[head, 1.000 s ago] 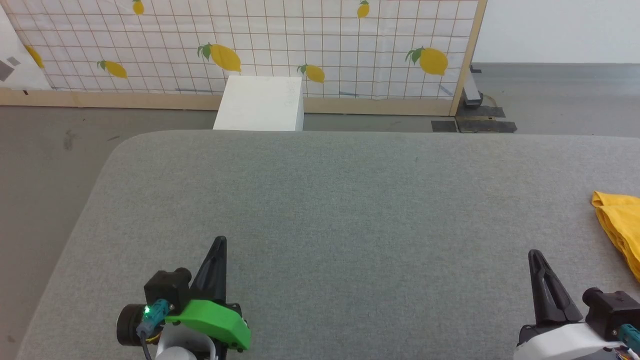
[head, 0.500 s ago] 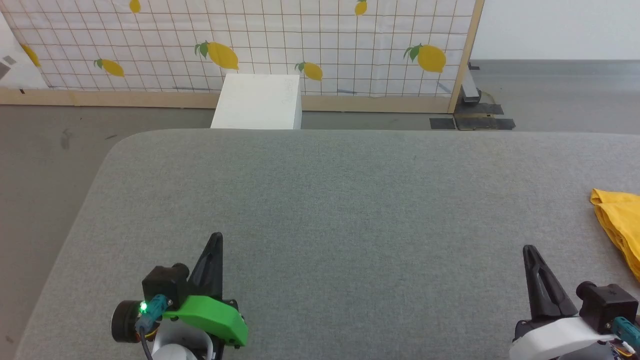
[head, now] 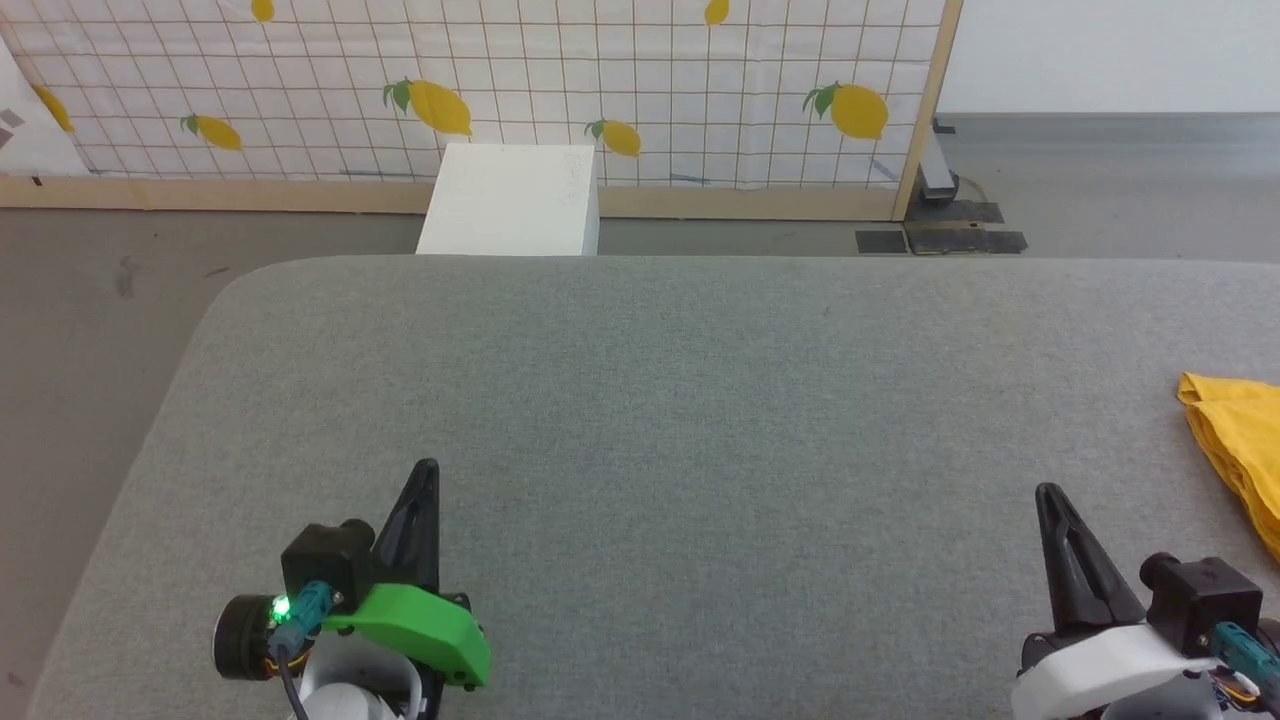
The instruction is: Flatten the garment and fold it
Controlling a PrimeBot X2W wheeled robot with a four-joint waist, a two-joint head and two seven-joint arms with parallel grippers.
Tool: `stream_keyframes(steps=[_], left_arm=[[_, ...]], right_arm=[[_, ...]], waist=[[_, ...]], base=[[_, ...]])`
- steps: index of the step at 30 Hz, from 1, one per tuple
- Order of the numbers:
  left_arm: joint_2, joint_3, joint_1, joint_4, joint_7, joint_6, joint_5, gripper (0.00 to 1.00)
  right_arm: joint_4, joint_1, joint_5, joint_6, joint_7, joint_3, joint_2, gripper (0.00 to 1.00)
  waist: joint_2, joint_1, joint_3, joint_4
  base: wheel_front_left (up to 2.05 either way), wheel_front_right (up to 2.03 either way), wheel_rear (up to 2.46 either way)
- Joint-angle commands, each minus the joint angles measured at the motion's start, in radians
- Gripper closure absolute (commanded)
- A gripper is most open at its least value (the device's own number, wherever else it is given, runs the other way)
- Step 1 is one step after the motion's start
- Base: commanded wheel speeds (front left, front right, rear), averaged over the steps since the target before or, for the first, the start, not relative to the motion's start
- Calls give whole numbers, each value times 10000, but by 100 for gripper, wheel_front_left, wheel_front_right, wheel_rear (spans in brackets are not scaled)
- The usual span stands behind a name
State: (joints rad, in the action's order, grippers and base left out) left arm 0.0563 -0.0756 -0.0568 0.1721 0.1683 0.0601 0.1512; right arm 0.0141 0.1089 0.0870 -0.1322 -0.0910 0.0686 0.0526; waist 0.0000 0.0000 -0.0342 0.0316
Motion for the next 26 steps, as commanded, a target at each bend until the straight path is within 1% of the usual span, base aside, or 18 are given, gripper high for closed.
stream_keyframes(steps=[1, 26], left_arm=[[-22, 58, 195, -103, -56, -80, -114, 100], [-34, 276, 311, -606, -562, -242, -549, 100]], right_arm=[[-32, -185, -77, 6, 51, -40, -9, 100], [-66, -466, -323, 9, 318, -241, -14, 100]], waist=[[0, 0, 7, -6], [0, 0, 111, -102]], base=[[0, 0, 0], [0, 0, 0]])
